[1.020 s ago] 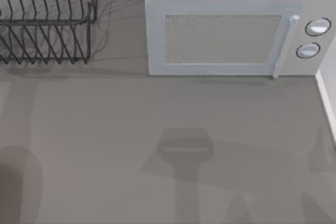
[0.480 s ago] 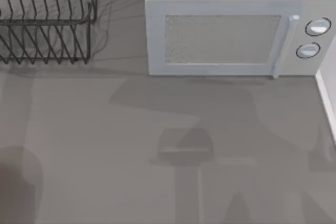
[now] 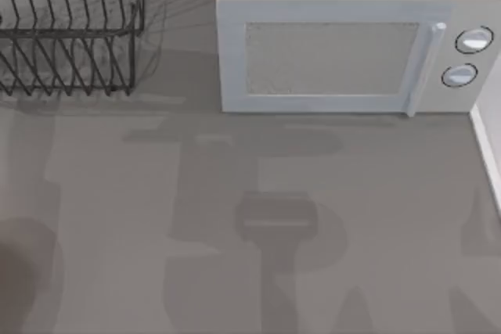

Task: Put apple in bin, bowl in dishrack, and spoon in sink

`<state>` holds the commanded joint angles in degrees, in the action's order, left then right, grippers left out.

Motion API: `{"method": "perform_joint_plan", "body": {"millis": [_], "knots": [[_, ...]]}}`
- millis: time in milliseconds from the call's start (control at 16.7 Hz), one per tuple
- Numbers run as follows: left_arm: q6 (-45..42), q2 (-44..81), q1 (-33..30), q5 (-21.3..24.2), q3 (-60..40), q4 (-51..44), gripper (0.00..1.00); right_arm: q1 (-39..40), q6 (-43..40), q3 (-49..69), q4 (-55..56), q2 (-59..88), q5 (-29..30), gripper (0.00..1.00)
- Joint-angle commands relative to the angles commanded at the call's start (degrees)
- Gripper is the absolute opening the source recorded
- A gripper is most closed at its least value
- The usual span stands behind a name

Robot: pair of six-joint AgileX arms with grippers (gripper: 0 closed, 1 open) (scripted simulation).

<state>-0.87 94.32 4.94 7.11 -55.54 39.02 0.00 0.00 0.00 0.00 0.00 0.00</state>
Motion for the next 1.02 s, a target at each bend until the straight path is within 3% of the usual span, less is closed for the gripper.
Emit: {"method": "perform_joint_plan", "body": {"millis": [240, 540, 1020], "knots": [[0.0, 5.9, -1.0, -1.0, 2.4, 8.0, 0.00, 0.0, 0.0, 0.0, 0.0, 0.0, 0.0, 1.00], [0.0, 6.3, -1.1, -1.1, 2.6, 8.6, 0.00, 0.0, 0.0, 0.0, 0.0, 0.0, 0.0, 1.00], [0.0, 6.3, -1.1, -1.1, 2.6, 8.6, 0.60, 0.0, 0.0, 0.0, 0.0, 0.0, 0.0, 1.00]]}}
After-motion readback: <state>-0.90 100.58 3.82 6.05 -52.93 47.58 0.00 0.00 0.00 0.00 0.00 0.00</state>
